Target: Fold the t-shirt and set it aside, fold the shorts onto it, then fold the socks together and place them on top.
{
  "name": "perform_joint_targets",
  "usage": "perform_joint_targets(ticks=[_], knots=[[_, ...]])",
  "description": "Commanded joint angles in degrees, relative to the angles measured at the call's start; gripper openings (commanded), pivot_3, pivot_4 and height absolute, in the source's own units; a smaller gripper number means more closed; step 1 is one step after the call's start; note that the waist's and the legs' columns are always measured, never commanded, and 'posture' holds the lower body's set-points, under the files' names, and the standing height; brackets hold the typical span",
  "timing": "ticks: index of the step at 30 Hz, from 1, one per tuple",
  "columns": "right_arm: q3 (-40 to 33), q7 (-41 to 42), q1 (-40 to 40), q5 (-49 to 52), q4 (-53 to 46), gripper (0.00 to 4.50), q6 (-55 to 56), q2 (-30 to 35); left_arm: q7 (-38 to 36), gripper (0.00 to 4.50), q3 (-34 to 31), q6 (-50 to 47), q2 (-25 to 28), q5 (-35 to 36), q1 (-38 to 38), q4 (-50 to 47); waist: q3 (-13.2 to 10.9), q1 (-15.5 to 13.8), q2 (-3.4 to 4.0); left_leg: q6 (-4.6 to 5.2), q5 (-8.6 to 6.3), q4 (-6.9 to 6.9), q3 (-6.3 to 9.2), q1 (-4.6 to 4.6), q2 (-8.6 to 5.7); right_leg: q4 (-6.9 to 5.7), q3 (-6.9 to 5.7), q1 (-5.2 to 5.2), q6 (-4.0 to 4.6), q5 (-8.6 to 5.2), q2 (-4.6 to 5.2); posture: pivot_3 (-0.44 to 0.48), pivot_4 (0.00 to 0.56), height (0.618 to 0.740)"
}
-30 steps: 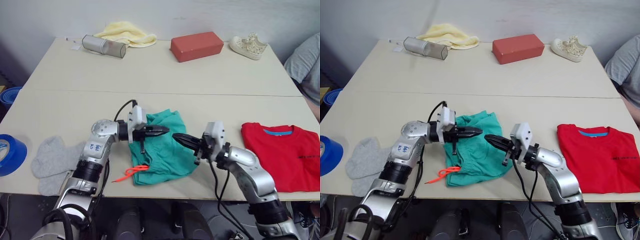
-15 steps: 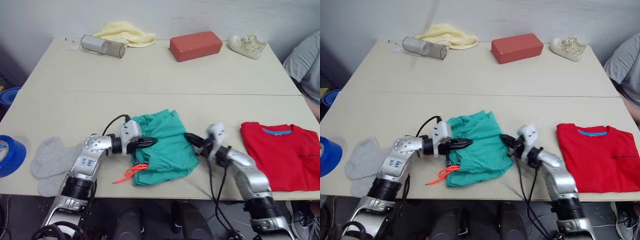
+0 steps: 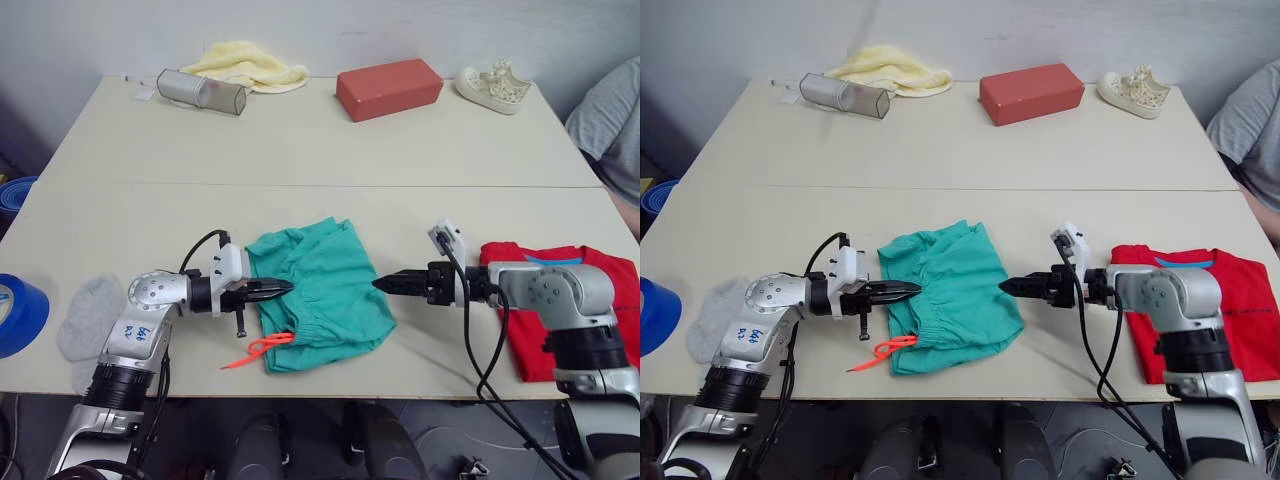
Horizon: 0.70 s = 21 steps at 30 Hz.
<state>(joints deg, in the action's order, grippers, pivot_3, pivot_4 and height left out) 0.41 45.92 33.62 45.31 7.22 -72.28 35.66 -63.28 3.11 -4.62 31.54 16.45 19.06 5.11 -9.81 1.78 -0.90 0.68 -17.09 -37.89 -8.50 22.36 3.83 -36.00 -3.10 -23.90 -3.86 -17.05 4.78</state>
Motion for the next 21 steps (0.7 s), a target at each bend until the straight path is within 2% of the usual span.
perform_joint_targets(ticks=[1, 12, 17, 20, 21], knots=[[6.5, 3.5, 0.8, -1.7, 3.2, 4.47, -2.3, -1.6, 0.5, 0.0, 0.5, 2.7, -0.6, -1.0, -1.1, 0.9, 0.0, 0.2, 0.0, 0.0, 0.0, 0.0, -0.01, -0.01, 0.0, 0.0, 0.01, 0.0, 0.0, 0.0, -0.01, 0.0, 0.15, 0.74], [15.1, 11.4, 5.8, -3.3, 7.4, 4.47, -5.4, -9.7, -0.4, 0.0, 1.3, 5.0, 0.4, -2.5, -3.1, 2.0, 0.1, 1.5, -0.03, -0.11, -0.03, 0.03, -0.03, -0.05, 0.21, -0.04, 0.01, 0.0, 0.01, -0.01, -0.22, 0.0, 0.15, 0.74], [13.7, 9.4, 8.9, -5.2, 15.2, 4.47, -5.0, -16.4, -0.6, 0.0, 0.5, 4.3, 2.2, -1.8, -4.8, -1.1, 0.1, 1.9, -0.04, -0.16, -0.05, 0.05, -0.07, -0.1, 0.24, -0.06, 0.04, -0.01, 0.03, -0.02, -0.23, 0.0, 0.15, 0.74], [13.8, 10.2, 10.3, -6.4, 18.0, 4.47, -4.1, -17.8, -0.6, 0.0, 0.5, 3.2, 3.2, -1.7, -4.8, -2.8, 0.1, 2.2, -0.05, -0.21, -0.03, 0.06, -0.06, -0.14, 0.28, -0.11, 0.03, 0.0, 0.1, -0.04, -0.23, 0.0, 0.15, 0.74], [13.7, 10.3, 10.4, -6.7, 18.4, 4.3, -3.9, -18.0, -0.5, 0.0, 0.4, 2.8, 3.3, -1.5, -4.7, -3.2, 0.1, 2.3, -0.04, -0.23, -0.02, 0.07, -0.05, -0.17, 0.28, -0.13, 0.03, 0.0, 0.12, -0.04, -0.23, 0.0, 0.15, 0.74]])
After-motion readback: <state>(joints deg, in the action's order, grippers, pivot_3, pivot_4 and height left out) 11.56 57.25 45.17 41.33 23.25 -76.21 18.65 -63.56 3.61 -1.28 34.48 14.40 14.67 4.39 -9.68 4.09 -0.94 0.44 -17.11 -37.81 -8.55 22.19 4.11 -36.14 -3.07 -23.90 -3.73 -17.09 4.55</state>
